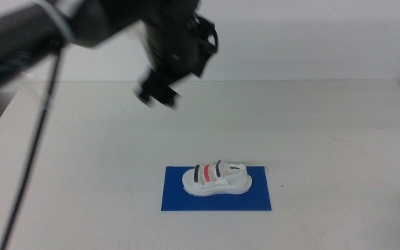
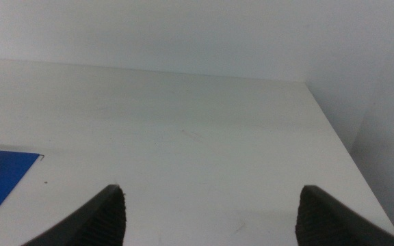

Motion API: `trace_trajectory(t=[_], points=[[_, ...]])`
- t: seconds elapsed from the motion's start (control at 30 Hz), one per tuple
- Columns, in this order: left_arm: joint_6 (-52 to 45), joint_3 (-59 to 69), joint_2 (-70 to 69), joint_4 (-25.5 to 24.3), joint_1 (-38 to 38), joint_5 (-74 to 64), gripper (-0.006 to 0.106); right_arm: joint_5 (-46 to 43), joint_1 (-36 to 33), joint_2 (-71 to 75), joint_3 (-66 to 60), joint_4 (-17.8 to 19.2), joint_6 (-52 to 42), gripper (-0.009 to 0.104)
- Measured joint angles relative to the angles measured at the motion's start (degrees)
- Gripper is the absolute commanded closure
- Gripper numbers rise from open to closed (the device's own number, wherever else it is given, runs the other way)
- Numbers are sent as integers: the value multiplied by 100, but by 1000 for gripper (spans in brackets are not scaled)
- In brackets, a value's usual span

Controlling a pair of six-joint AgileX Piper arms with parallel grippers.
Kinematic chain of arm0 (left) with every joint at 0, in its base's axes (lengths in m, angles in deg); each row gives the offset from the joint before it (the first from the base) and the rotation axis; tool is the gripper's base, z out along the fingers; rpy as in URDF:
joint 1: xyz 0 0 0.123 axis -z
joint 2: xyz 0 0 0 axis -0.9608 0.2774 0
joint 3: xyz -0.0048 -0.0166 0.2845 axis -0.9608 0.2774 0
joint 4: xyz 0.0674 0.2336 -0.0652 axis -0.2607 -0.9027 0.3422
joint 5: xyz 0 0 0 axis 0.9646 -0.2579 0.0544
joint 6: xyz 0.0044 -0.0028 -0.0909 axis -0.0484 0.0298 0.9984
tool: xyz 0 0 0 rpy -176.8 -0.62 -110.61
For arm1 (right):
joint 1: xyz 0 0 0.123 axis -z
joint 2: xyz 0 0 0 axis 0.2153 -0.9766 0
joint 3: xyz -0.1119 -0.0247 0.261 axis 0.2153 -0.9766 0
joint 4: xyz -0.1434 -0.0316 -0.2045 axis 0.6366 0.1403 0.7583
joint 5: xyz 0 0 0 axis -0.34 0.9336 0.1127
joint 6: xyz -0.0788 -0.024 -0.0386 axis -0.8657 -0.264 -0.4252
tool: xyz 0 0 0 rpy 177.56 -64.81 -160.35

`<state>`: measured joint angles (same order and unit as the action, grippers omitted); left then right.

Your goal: Use one arm to grab the shoe from the table and place it on the mat.

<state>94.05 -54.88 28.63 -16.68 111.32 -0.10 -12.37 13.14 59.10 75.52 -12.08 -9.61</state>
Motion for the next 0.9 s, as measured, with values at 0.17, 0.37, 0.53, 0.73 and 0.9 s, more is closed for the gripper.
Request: trace_trajectory(t=[0.17,0.37,0.53,0.73,0.9], points=[[-3458,0,-460,-777,0,-29,24,0,0,0,0,0,0,31],[-7027,0,-807,-1296,0,-48,24,0,0,0,0,0,0,31],[-7502,377,-1345,-1446,-238,-29,24,0,0,0,0,0,0,31],[-7304,2331,-3191,-1421,-883,1025,24,0,0,0,0,0,0,31],[-7210,4218,-4935,-1036,-1975,2754,24,0,0,0,0,0,0,31]])
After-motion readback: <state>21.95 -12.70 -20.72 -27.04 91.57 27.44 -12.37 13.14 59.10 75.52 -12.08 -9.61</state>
